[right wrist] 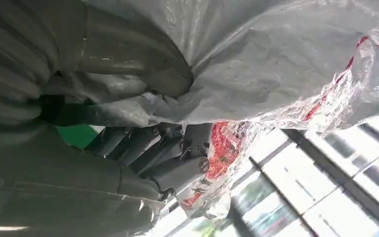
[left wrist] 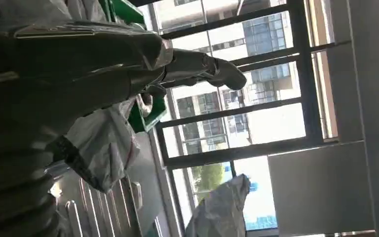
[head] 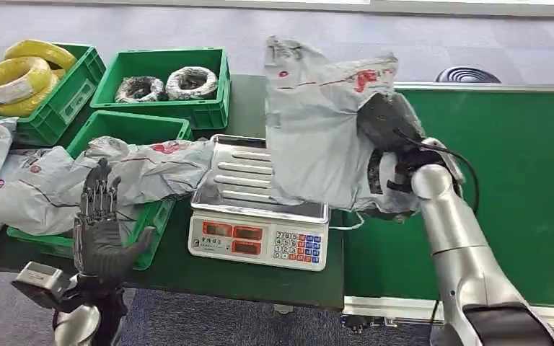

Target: Moved the parcel from conveyor to table for the left to box.

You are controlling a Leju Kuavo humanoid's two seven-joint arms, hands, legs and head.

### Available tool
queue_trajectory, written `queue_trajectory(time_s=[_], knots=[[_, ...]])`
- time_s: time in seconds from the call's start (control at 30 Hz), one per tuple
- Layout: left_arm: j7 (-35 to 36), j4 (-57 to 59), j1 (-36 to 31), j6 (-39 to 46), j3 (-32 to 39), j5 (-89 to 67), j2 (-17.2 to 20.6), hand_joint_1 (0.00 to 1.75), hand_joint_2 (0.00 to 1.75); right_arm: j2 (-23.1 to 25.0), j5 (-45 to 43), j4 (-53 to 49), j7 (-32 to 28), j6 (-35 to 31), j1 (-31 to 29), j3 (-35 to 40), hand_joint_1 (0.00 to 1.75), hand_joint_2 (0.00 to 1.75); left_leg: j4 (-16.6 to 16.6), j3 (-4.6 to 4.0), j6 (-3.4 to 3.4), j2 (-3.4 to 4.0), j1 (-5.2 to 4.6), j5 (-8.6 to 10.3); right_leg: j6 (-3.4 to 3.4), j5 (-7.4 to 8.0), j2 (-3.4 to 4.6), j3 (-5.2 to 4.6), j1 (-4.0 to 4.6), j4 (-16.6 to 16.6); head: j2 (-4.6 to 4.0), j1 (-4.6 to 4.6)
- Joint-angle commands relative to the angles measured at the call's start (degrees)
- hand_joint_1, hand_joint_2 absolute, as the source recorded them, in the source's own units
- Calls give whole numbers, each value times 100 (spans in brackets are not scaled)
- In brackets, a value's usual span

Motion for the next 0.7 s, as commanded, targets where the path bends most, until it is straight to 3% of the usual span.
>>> queue_trajectory(time_s=[0.03, 0.27, 0.3, 0.43, 0.47, 0.7], knots=[[189, 491, -614, -104, 553, -163, -164, 0, 175, 883, -72, 1893, -520, 365, -1083, 1199, 175, 175, -2, -1, 0, 23, -4, 0, 0, 6, 21, -10, -3, 0, 0, 2], [340, 478, -679, -180, 694, -220, -248, 0, 175, 1042, -52, 1932, -640, 445, -999, 1393, 175, 175, -1, -8, -2, 11, -3, 0, -2, 3, 10, -15, -2, 1, 0, 0], [351, 483, -684, -205, 746, -299, -291, 0, 175, 1051, -66, 1913, -717, 481, -972, 1437, 0, 175, 1, -10, -1, 1, -4, 1, -1, 0, 1, -16, -3, 2, 0, 0], [508, 352, -732, -57, 825, -712, -312, 0, 175, 1056, 5, 1757, -698, 302, -716, 1523, 0, 175, -3, -11, 0, -4, -1, 3, 0, 5, -4, -14, -1, -5, 0, 2], [829, 387, -773, 12, 818, -935, -261, 0, 175, 1009, -2, 1710, -697, 248, -673, 1496, 0, 175, 1, -12, 0, -2, 0, 0, 0, 4, 1, -15, 0, -2, 0, 0], [1429, 449, -882, -302, 586, -1419, -59, 0, 175, 370, -635, 890, -1163, 252, 129, 751, 0, 175, -1, -9, 1, -37, 1, 4, 1, -2, -36, -2, 0, -10, 0, 2]])
